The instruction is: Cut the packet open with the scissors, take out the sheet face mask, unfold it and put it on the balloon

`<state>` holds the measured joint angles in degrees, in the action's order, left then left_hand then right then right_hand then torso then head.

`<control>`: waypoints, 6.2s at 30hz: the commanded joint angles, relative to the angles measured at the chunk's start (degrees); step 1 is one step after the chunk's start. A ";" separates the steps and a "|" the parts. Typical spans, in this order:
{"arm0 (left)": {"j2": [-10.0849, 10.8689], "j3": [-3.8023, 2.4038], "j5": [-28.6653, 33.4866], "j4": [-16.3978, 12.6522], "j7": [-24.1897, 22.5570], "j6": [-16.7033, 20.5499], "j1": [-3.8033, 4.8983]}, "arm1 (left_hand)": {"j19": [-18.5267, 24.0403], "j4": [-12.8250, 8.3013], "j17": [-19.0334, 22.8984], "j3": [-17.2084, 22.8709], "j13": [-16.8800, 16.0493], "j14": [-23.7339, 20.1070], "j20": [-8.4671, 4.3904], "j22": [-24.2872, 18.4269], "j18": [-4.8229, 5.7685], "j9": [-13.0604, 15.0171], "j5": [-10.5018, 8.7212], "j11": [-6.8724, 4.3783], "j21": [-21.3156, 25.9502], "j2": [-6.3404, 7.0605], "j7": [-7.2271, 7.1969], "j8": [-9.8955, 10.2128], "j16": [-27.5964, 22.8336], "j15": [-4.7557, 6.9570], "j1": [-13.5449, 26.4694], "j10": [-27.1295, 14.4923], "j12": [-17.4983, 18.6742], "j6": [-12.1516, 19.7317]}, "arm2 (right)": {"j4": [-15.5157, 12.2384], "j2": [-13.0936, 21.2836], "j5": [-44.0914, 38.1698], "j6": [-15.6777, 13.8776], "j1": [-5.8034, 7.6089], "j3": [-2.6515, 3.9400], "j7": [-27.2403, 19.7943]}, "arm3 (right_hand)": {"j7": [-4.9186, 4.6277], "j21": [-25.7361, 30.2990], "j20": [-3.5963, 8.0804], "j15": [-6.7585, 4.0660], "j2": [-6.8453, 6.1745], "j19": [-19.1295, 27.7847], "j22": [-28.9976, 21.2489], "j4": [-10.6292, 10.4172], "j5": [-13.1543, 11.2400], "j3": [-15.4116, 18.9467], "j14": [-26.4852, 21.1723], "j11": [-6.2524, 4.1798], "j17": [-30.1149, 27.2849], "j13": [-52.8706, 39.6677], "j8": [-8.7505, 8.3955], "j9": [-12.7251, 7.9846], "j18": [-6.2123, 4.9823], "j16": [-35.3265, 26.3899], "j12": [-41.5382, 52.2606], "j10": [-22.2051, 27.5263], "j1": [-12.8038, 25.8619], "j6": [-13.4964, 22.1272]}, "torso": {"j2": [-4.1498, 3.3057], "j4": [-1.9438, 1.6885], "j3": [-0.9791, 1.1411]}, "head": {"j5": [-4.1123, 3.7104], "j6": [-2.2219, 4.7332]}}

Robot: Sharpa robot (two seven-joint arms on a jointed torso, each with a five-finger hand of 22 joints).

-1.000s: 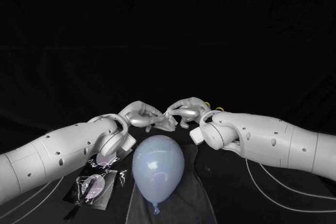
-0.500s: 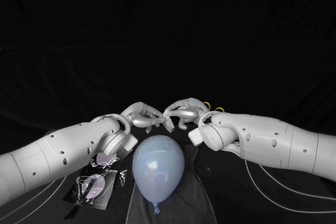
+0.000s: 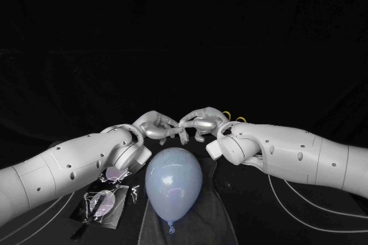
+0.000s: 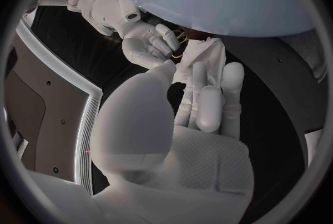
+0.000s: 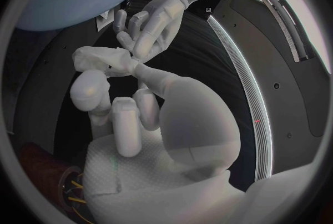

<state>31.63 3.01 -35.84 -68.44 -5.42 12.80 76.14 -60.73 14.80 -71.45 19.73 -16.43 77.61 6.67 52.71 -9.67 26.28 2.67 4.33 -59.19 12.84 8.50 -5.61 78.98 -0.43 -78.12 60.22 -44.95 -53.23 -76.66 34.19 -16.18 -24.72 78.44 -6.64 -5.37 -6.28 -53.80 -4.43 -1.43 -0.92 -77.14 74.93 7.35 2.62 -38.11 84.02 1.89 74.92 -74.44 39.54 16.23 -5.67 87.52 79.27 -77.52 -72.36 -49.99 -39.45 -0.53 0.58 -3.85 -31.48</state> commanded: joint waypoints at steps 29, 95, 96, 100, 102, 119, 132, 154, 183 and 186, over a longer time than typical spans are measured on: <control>-0.35 -0.10 4.46 0.16 -3.44 1.73 0.03 | -3.26 -4.64 -0.11 5.33 -0.94 3.16 -2.31 4.31 1.39 2.77 0.09 -3.22 -3.83 -6.76 -3.00 -5.88 1.73 2.45 -9.33 2.28 0.79 -8.40 | 0.39 -0.22 -0.94 1.53 0.04 0.01 0.72 | -0.07 -0.49 0.17 -0.34 0.08 -0.22 6.71 0.08 0.17 -0.51 3.45 0.04 7.22 -0.17 0.31 0.08 -0.66 0.26 0.45 -0.38 0.71 -0.40 | -0.01 -0.03 0.05 | 0.03 -0.19; 4.10 -0.61 7.64 2.00 -3.08 7.25 0.13 | -6.86 -12.80 -2.19 23.11 -4.86 5.57 -3.08 10.88 2.44 12.02 0.68 -3.42 -9.89 -1.60 -3.17 -11.43 5.02 2.77 -0.47 5.70 0.28 -7.74 | 0.94 5.54 -3.24 -5.19 0.47 0.01 -1.16 | 0.02 -1.19 0.22 -0.41 -0.04 -0.48 6.84 0.40 0.16 -0.96 3.58 -0.04 7.57 -0.41 0.64 0.21 -0.57 0.37 0.61 -0.55 1.11 -0.44 | 0.02 0.03 0.10 | 0.03 -0.32; 4.24 -0.61 7.86 1.97 -2.95 7.24 0.13 | -6.86 -12.80 -2.19 23.11 -4.86 5.57 -3.08 10.88 2.44 12.02 0.68 -3.42 -9.89 -1.60 -3.17 -11.43 5.02 2.77 -0.47 5.70 0.28 -7.74 | 0.97 5.61 -3.09 -5.65 0.48 0.02 -1.43 | 0.02 -1.19 0.22 -0.41 -0.04 -0.48 6.84 0.40 0.16 -0.96 3.58 -0.04 7.57 -0.41 0.64 0.21 -0.57 0.37 0.61 -0.55 1.11 -0.44 | 0.01 0.02 0.08 | 0.02 -0.31; 4.73 -0.61 8.72 1.95 -2.46 7.28 0.13 | -6.90 -12.83 -2.30 23.16 -4.89 5.62 -3.09 10.93 2.45 12.07 0.71 -3.43 -9.93 -1.56 -3.18 -11.45 5.07 2.77 -0.40 5.72 0.27 -7.75 | 1.01 5.85 -2.45 -6.68 0.54 0.03 -2.34 | 0.02 -1.32 0.23 -0.42 -0.05 -0.53 6.87 0.43 0.16 -0.98 3.60 -0.05 7.61 -0.36 0.65 0.22 -0.55 0.38 0.58 -0.52 1.13 -0.45 | 0.01 -0.02 0.09 | -0.06 -0.25; 4.88 -0.60 9.07 1.95 -2.25 7.28 0.13 | -6.89 -12.86 -2.36 23.20 -4.92 5.65 -3.09 10.93 2.45 12.12 0.74 -3.44 -9.93 -1.53 -3.18 -11.47 5.11 2.78 -0.32 5.75 0.26 -7.76 | 1.00 5.91 -2.15 -6.78 0.58 0.04 -2.68 | 0.02 -1.32 0.23 -0.42 -0.05 -0.53 6.87 0.43 0.16 -0.98 3.60 -0.05 7.61 -0.36 0.65 0.22 -0.55 0.38 0.58 -0.52 1.13 -0.45 | 0.00 -0.03 0.08 | -0.08 -0.24; 4.88 -0.56 10.07 1.95 0.41 6.04 0.13 | -6.69 -12.89 -2.04 23.31 -5.00 5.53 -3.10 10.71 2.38 12.24 0.72 -3.46 -9.75 -1.45 -3.20 -11.49 5.02 2.80 -0.04 5.84 0.25 -7.72 | 0.48 5.52 -1.47 -6.27 1.88 0.20 -4.05 | 0.04 -1.33 0.24 -0.44 -0.05 -0.54 6.87 0.50 0.16 -1.10 3.60 -0.07 7.61 -0.26 0.69 0.23 -0.56 0.38 0.50 -0.44 1.19 -0.43 | 0.02 0.00 0.05 | -0.04 -0.09; 4.86 -0.54 10.09 2.47 1.34 6.48 0.12 | -6.67 -12.89 -2.02 23.35 -5.01 5.52 -3.10 10.70 2.38 12.27 0.70 -3.46 -9.74 -1.44 -3.21 -11.48 5.01 2.80 0.05 5.84 0.27 -7.68 | 1.55 5.20 -1.59 -6.83 2.79 0.39 -4.31 | 0.04 -1.43 0.25 -0.45 -0.05 -0.58 6.89 0.55 0.17 -1.17 3.61 -0.07 7.62 -0.34 0.70 0.24 -0.54 0.39 0.55 -0.50 1.20 -0.42 | -0.01 0.02 0.07 | -0.07 -0.03; 4.53 -0.51 5.00 2.10 4.72 -2.28 0.13 | 9.19 -8.40 25.33 7.09 -2.02 -14.94 1.64 -5.58 -0.76 5.29 0.36 1.96 8.13 1.73 1.87 -0.66 -6.11 -2.20 4.68 -9.65 7.64 8.53 | 1.60 3.48 -8.37 -3.74 3.74 0.57 -3.09 | 0.04 -1.30 0.27 -0.47 -0.08 -0.53 6.85 0.70 0.16 -1.35 3.63 -0.09 7.66 -0.20 0.73 0.24 -0.57 0.40 0.44 -0.37 1.25 -0.37 | 0.02 0.02 0.06 | -0.41 0.13; 1.40 -0.63 5.04 4.32 -9.72 1.90 0.12 | 11.31 -2.05 44.18 -12.52 6.72 -29.99 5.35 -14.60 -0.74 -1.05 0.19 5.85 22.26 -3.88 0.30 -2.01 -14.34 -6.19 -8.76 -22.27 11.98 7.06 | -0.25 0.72 -28.42 6.59 5.68 0.55 1.26 | 0.03 -1.84 0.30 -0.49 -0.29 -0.71 6.96 0.98 0.15 -1.48 3.75 -0.09 8.01 -0.25 0.80 0.27 -0.48 0.50 0.43 -0.36 1.35 -0.36 | -0.03 0.04 -0.09 | -0.14 0.81; 0.83 -0.64 3.93 3.94 -10.01 1.48 0.12 | 11.13 -1.90 44.47 -13.18 7.28 -30.03 5.29 -14.82 -0.80 -1.31 0.16 5.53 22.54 -3.98 0.00 -1.95 -14.23 -5.94 -8.91 -22.56 12.42 7.19 | -0.68 0.77 -28.60 6.29 5.69 0.55 1.14 | 0.03 -1.84 0.30 -0.49 -0.29 -0.71 6.96 0.98 0.15 -1.48 3.75 -0.09 8.01 -0.25 0.80 0.27 -0.48 0.50 0.43 -0.36 1.35 -0.36 | 0.02 0.04 -0.11 | 0.14 0.73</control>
<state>32.79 2.46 -30.41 -64.18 -12.27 14.22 76.20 -49.28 12.80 -27.01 6.88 -9.25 47.60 11.99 37.93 -9.73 24.99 3.07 9.94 -36.90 8.47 8.70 -7.95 64.89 -6.28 -86.84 37.98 -32.65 -46.25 -77.13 34.93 -42.22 -19.00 84.05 -6.16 -4.31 -6.22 -55.28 -4.01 -1.42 -1.07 -77.56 74.92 8.32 2.62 -39.37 84.02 1.74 74.92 -74.64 40.01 16.46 -5.18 87.76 79.49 -77.77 -71.62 -50.04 -39.45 -0.48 0.51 -3.94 -30.65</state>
